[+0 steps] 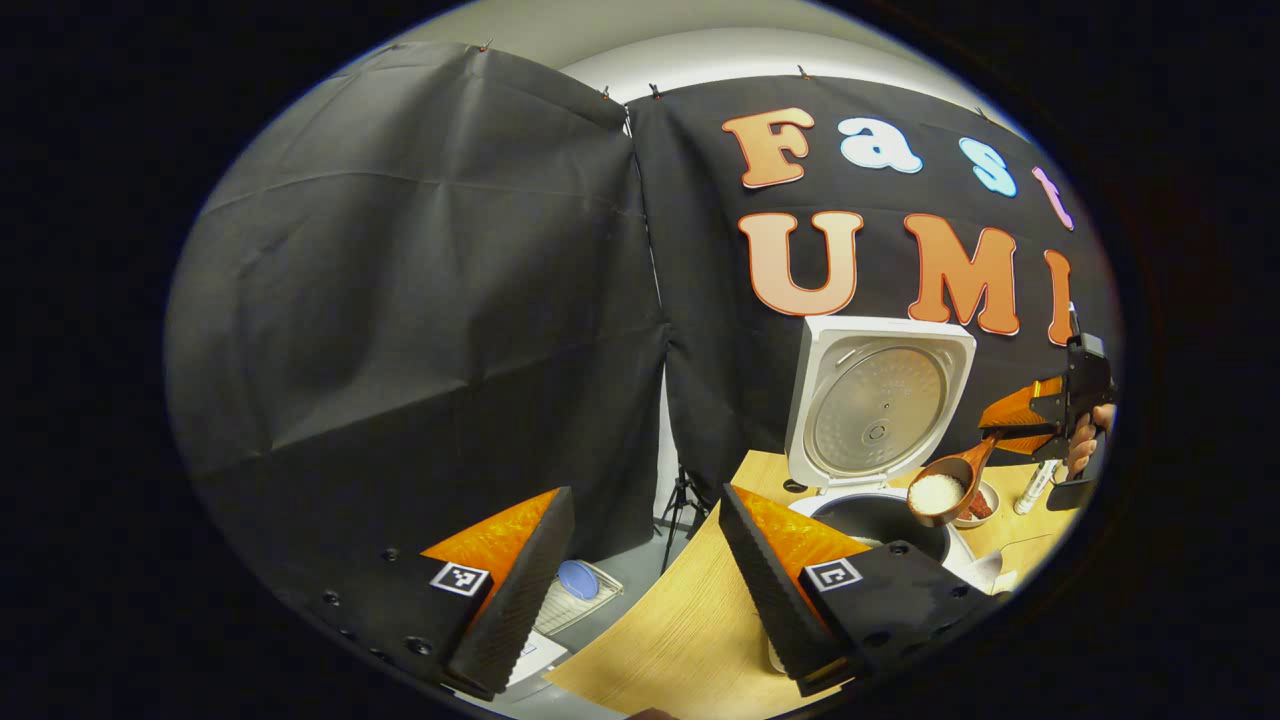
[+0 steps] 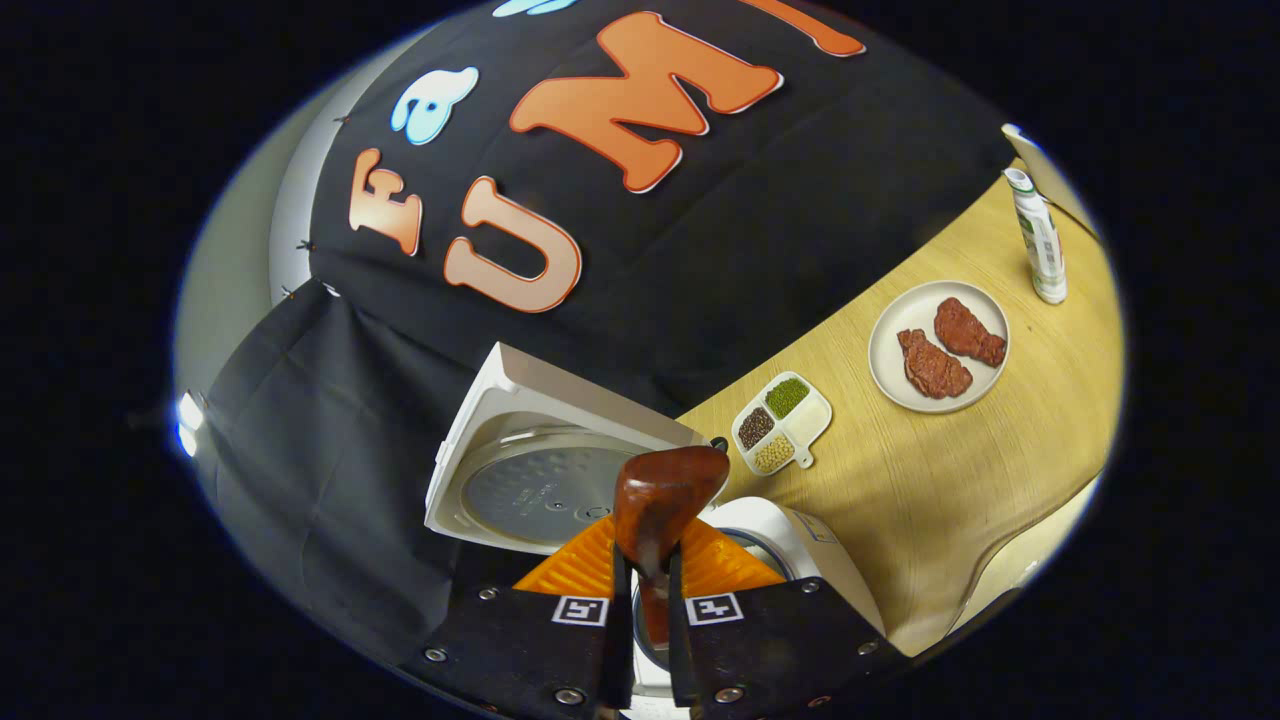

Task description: Close the left gripper, press the button to open the rice cooker; take a wooden spoon from the chopstick holder with the right hand, scoop a spoonful of rice and pour it into the rice cooker, then put the wooden spoon back into the chopstick holder.

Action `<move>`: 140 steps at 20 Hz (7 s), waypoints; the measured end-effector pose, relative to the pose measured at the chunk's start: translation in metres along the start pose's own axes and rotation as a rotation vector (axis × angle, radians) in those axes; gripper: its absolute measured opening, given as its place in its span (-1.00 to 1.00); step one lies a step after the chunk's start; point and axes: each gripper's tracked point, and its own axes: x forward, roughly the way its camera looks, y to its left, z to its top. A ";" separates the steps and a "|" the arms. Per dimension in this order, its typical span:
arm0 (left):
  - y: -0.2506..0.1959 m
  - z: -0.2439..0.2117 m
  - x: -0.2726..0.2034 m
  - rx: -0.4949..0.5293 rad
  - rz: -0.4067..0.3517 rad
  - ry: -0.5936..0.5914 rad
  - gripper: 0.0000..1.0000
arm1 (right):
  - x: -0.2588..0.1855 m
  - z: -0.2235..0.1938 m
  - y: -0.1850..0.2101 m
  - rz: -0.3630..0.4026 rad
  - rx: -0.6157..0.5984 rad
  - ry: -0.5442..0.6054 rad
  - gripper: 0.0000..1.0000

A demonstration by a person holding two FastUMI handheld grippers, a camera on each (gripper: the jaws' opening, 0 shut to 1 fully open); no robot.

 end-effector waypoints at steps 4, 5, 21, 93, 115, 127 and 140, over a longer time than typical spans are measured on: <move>-0.003 -0.001 0.002 0.006 -0.004 0.002 0.89 | 0.001 0.007 0.015 -0.005 -0.133 -0.023 -0.72; -0.003 0.000 0.003 0.008 -0.003 0.001 0.89 | 0.001 0.008 0.018 -0.001 -0.160 -0.026 -0.72; 0.002 -0.003 0.004 0.006 0.005 0.001 0.89 | -0.009 0.022 0.081 0.058 -0.485 -0.096 -0.72; -0.238 0.014 -0.062 0.122 -0.279 -0.003 0.97 | -0.321 0.107 -0.277 -0.541 -0.450 -0.265 -0.72; -0.271 0.016 -0.081 0.155 -0.310 0.018 0.89 | -0.308 0.061 -0.384 -0.614 -0.202 -0.257 -0.50; -0.288 0.083 -0.032 -0.042 -0.401 0.083 0.89 | -0.370 0.138 -0.336 -0.669 -0.336 -0.371 0.72; -0.265 0.175 0.097 -0.009 -0.239 0.115 0.87 | -0.440 0.205 -0.221 -0.596 -0.496 -0.575 0.83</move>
